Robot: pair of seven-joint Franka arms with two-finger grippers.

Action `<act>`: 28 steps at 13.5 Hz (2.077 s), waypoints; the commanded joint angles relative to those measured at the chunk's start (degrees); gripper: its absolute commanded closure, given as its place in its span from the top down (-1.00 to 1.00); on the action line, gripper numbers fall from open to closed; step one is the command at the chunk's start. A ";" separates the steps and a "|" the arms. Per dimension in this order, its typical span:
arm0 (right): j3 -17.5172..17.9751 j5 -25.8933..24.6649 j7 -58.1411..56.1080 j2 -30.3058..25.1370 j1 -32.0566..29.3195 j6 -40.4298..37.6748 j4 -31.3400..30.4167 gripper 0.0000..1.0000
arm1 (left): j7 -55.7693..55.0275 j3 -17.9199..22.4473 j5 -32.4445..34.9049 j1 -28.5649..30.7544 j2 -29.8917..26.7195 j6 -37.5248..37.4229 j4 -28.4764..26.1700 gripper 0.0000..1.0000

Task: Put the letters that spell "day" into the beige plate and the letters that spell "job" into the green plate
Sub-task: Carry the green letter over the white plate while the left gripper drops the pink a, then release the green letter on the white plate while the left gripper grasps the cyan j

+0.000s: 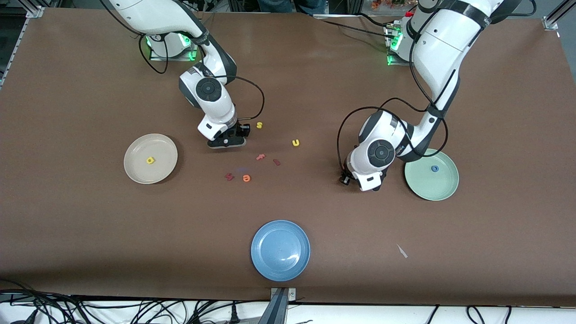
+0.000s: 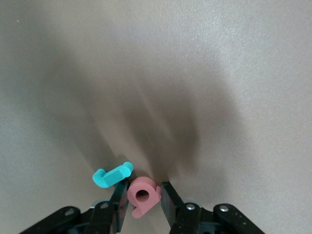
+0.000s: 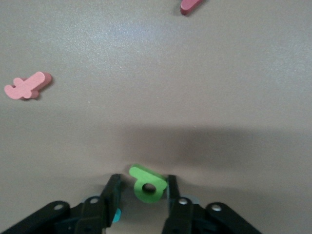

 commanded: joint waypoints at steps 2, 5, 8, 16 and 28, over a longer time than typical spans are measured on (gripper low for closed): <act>-0.09 -1.76 1.09 0.31 0.19 0.58 0.15 -0.58 | -0.30 0.36 3.79 1.14 -0.19 -0.37 0.00 -1.00; -0.09 -1.76 0.39 -0.47 0.10 0.14 0.15 -0.59 | 4.42 0.27 3.80 2.72 -3.43 -0.90 0.36 -1.00; -0.18 -1.76 -4.69 -4.16 -2.35 -4.40 0.41 -0.59 | 12.06 -0.61 3.18 9.12 -8.18 -5.28 0.44 -1.00; -0.18 -1.85 -27.27 -14.00 -13.60 -18.12 -0.72 -0.58 | 46.34 -0.35 3.89 24.51 -7.06 -15.32 -0.70 -1.00; -9.32 -0.88 -46.99 -15.68 -18.09 -18.41 -3.01 0.29 | 32.60 -7.45 3.62 21.10 -6.52 -14.53 -0.08 0.99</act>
